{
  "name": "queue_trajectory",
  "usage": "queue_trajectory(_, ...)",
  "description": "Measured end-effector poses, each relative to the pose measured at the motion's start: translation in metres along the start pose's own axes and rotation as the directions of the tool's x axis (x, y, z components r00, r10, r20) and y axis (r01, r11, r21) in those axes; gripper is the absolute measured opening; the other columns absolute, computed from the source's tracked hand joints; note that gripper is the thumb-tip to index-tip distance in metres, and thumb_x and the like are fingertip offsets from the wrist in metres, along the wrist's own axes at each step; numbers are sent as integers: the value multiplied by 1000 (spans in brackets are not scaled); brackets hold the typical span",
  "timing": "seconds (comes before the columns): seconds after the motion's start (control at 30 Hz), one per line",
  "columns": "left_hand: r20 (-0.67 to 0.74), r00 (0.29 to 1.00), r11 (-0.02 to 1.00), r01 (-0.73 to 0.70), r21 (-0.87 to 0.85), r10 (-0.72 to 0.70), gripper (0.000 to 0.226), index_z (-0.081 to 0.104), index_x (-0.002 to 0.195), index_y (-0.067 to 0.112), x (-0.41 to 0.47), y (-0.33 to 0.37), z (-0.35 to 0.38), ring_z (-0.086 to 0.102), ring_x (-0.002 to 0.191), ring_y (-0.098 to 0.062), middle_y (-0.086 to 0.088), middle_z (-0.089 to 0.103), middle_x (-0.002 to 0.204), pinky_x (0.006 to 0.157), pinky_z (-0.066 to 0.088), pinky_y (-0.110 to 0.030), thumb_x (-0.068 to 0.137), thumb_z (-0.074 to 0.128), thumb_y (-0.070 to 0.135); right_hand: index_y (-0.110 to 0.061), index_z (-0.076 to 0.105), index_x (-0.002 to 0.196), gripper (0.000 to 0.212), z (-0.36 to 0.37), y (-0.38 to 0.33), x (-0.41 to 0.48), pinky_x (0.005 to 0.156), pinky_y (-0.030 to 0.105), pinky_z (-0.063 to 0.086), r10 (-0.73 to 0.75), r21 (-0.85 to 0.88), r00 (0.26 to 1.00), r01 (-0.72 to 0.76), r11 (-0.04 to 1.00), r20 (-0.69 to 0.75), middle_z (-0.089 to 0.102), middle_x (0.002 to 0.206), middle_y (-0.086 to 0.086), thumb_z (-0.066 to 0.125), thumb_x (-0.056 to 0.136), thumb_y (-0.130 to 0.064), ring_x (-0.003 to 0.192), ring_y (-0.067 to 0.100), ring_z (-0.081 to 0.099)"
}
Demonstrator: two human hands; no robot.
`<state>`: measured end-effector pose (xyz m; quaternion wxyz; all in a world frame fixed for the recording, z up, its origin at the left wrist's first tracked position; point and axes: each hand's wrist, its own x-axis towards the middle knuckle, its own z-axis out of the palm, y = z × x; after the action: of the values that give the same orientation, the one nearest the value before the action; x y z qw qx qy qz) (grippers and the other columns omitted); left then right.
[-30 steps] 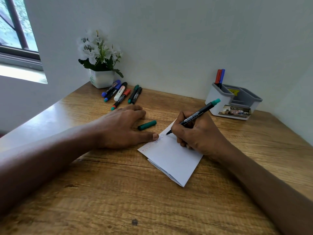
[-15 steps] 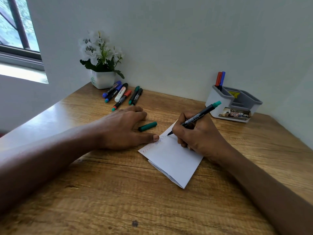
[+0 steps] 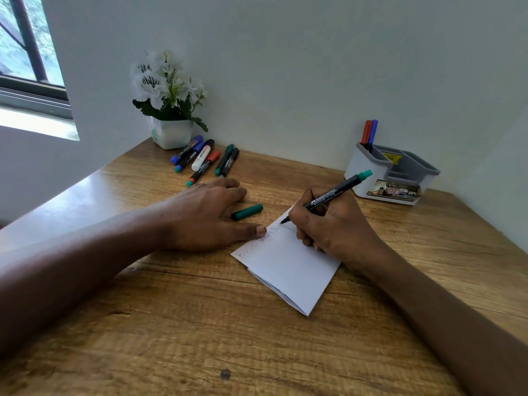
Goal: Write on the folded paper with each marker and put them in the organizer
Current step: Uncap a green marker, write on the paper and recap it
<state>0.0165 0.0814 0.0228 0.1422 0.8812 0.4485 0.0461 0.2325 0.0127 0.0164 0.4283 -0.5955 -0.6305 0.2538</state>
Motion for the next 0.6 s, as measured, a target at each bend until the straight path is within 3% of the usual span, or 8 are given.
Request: queue_trajectory(0.6,-7,1000,1000,-14,5,14,95,26,157,31,1,-2,1,28,147,-17,7,20,166,114,30,-37,80,45,82,-10,66,78,15,2,-2,-1,43,17,45,17,-49,999,-19,999,-41,70,56,1,71,89,-18,45,8,63)
